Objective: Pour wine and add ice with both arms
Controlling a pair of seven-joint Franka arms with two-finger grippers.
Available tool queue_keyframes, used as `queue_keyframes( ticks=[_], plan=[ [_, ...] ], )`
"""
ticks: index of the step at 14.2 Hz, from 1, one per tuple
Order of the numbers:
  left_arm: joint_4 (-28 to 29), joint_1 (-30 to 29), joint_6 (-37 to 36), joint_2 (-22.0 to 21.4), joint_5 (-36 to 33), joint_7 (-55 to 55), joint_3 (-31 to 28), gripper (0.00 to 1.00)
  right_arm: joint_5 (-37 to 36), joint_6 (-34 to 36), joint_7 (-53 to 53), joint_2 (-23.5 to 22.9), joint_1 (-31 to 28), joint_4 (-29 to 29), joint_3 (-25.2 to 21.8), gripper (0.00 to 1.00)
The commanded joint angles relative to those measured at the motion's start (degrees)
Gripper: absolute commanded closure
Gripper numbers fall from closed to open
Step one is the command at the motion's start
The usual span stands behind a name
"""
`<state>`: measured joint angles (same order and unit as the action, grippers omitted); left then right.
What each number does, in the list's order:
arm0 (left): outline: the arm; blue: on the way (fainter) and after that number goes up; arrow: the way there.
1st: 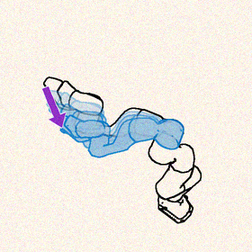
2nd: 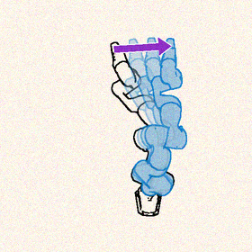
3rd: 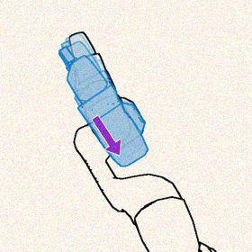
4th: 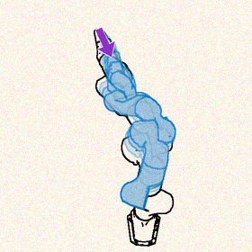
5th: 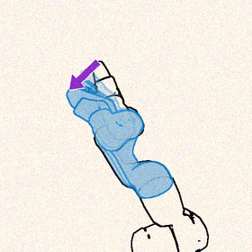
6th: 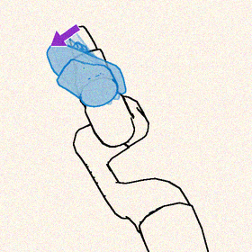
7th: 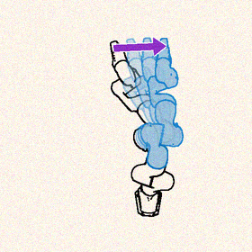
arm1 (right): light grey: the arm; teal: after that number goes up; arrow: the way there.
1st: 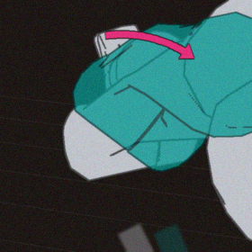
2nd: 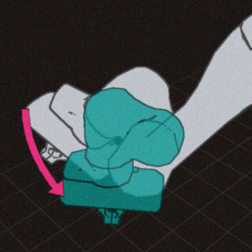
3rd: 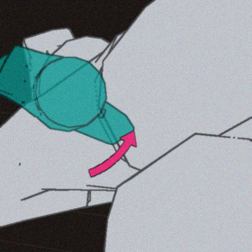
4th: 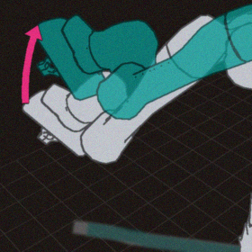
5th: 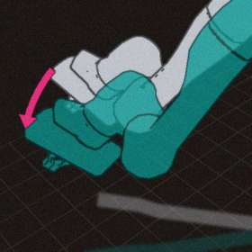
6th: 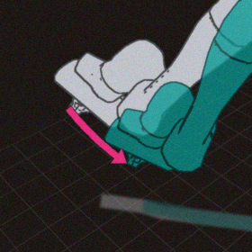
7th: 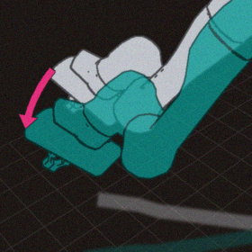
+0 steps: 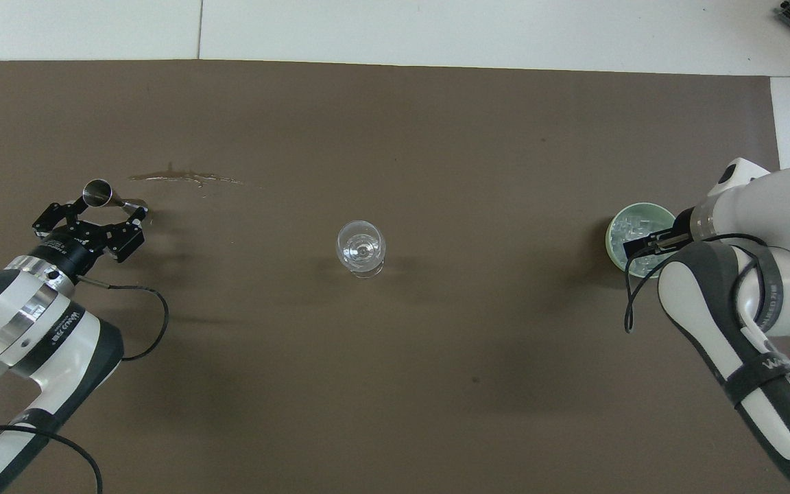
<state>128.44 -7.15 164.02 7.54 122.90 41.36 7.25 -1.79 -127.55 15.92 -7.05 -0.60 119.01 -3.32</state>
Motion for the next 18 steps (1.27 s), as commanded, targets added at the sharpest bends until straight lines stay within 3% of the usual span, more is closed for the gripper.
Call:
queue_keyframes(
  ticks=[1,4,7,18],
  plan=[
    [0.0,1.1,5.4,-3.1,0.8,-4.3,-0.4,0.00,-0.6,-4.1,2.7,-0.9,-1.1,1.2,0.3,0.00],
    [-2.6,2.4,10.3,-3.5,0.7,-9.1,-0.1,0.00,-0.6,-7.2,2.4,-2.4,-1.5,1.3,0.3,0.17],
    [-4.7,2.7,12.3,-3.5,0.2,-11.8,0.5,0.00,-0.6,-7.7,2.5,-3.0,-1.4,1.3,0.3,0.27],
    [-11.9,4.0,17.9,-3.7,-10.5,-15.4,3.5,0.00,-1.1,-6.0,3.7,-2.4,-2.6,2.7,0.1,0.45]
  ],
)
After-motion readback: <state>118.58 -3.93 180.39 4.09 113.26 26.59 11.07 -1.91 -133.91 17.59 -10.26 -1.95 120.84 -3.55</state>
